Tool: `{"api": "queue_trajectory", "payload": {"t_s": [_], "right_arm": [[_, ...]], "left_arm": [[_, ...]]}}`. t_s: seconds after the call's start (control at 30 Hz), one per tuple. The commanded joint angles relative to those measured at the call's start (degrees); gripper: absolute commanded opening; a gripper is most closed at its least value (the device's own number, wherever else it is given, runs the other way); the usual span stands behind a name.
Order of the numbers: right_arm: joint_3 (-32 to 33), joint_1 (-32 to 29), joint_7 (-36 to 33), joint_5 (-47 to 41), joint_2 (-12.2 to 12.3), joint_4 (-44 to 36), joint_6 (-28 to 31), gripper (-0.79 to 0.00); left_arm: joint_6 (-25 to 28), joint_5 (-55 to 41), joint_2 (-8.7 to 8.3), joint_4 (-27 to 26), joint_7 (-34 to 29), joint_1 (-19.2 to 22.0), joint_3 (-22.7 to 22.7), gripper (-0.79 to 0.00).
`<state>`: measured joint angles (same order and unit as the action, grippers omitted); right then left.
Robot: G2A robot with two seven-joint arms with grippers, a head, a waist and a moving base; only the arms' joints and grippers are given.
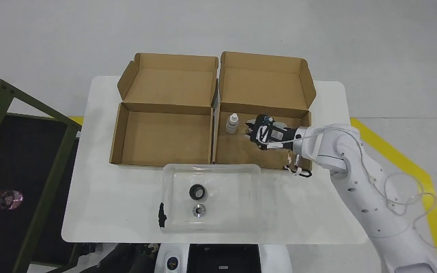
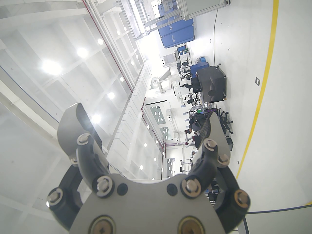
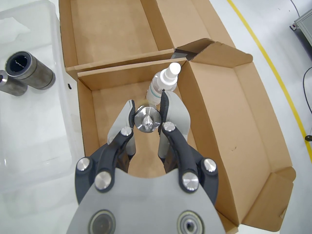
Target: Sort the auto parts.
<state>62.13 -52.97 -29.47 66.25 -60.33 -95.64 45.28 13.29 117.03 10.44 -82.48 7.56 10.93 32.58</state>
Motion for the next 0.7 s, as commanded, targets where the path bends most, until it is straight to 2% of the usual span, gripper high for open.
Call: {"api": "queue_trajectory", "payload": {"t_s": [0.0, 0.5, 0.67], "right_arm": [[-0.99, 1.24, -0.65, 0.15, -0.2, 1.65, 0.42, -0.785], [-8.24, 8.31, -2.61, 2.54, -2.14, 12.51, 0.04, -0.785], [-10.24, 9.99, -2.36, 3.23, -2.89, 15.84, -0.82, -0.757]], "left_arm": [[0.0, 0.0, 0.0, 0.0, 0.0, 0.0, 0.0, 0.0], [0.0, 0.0, 0.0, 0.0, 0.0, 0.0, 0.0, 0.0], [0.0, 0.0, 0.0, 0.0, 0.0, 0.0, 0.0, 0.0]]}}
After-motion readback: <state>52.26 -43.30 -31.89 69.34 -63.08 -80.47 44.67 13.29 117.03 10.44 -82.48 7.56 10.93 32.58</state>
